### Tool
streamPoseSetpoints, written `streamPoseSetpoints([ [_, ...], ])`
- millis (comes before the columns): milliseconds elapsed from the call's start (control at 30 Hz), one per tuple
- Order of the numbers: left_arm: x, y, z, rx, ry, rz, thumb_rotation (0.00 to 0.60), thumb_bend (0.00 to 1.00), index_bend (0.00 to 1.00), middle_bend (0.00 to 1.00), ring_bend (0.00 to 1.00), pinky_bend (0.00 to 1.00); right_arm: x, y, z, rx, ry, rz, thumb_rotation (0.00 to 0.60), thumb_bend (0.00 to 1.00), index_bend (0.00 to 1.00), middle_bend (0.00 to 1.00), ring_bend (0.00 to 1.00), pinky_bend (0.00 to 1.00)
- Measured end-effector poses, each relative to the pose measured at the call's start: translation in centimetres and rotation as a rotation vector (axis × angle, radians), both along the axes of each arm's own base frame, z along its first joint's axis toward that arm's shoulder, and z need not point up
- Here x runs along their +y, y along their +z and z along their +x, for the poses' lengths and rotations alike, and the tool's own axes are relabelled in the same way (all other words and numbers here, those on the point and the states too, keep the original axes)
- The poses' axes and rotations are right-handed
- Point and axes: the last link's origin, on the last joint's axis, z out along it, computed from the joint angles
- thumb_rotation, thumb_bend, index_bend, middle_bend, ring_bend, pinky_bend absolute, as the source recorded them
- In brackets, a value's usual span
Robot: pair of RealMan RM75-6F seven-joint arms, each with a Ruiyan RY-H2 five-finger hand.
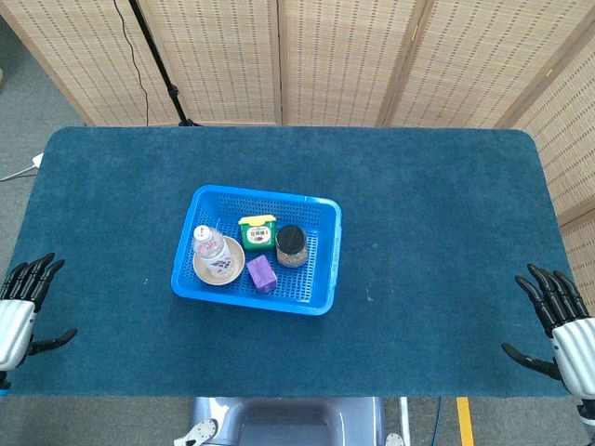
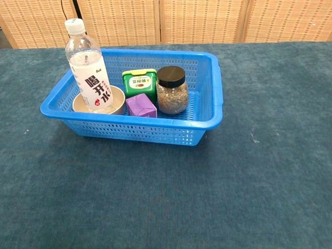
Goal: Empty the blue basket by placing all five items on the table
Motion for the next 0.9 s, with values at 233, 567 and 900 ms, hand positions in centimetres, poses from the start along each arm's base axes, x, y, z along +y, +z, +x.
streamPoseSetpoints([
  [233, 0.2, 0.0, 0.1, -0.038, -0.013, -0.016, 0.600, 0.10, 0.00, 0.00, 0.00, 0.00, 0.0, 0.1, 0.1, -0.014, -0.003, 0.008, 0.600, 0.00, 0.00, 0.00, 0.00, 0.00],
  [567, 2.1, -0.6, 0.3, -0.303, -0.137, -0.077, 0.600, 0.10, 0.00, 0.00, 0.00, 0.00, -0.1, 0.4, -0.2, -0.030, -0.027, 0.019, 0.600, 0.00, 0.00, 0.00, 0.00, 0.00],
  [900, 7.8, -4.5, 2.0, -0.828, -0.237, -0.157, 0.600, 0.09, 0.00, 0.00, 0.00, 0.00, -0.4, 0.6, -0.5, -0.043, -0.046, 0.029, 0.600, 0.00, 0.00, 0.00, 0.00, 0.00],
])
